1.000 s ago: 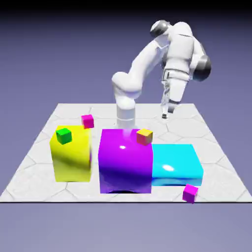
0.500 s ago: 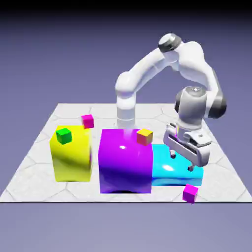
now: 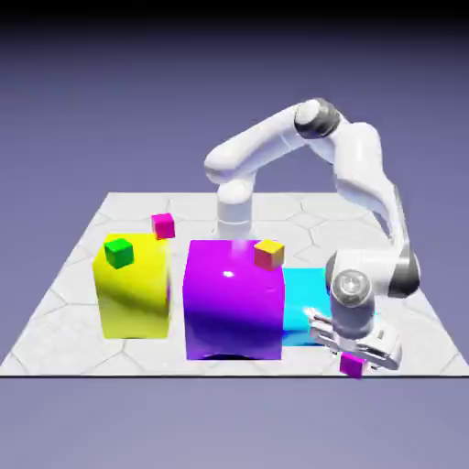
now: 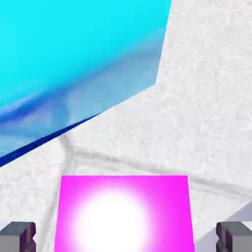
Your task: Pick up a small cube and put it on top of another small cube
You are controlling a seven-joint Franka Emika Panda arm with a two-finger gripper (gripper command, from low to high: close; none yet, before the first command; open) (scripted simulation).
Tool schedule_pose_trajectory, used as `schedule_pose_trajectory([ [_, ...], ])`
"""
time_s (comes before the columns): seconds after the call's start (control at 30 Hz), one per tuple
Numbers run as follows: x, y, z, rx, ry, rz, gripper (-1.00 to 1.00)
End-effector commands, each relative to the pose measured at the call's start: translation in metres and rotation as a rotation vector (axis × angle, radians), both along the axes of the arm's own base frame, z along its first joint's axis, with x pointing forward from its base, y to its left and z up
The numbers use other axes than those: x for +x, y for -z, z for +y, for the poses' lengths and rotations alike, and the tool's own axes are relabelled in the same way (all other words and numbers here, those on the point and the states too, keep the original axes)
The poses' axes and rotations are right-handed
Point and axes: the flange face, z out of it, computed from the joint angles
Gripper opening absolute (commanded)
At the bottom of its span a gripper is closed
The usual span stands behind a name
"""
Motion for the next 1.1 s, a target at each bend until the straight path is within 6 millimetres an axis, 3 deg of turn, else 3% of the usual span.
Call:
schedule_pose_trajectory([
  [0.0,0.008,-0.028,-0.003,0.002,-0.001,0.000,-1.00],
  [0.07,0.019,-0.076,-0.012,-0.011,0.008,-0.017,-1.00],
  [0.27,0.028,-0.172,-0.030,-0.095,0.088,-0.165,-1.00],
  [0.6,0.014,-0.327,-0.074,-0.148,0.276,-0.379,-1.00],
  [0.83,-0.011,-0.416,-0.124,-0.132,0.439,-0.486,-1.00],
  [1.07,-0.042,-0.480,-0.188,-0.087,0.621,-0.545,-1.00],
])
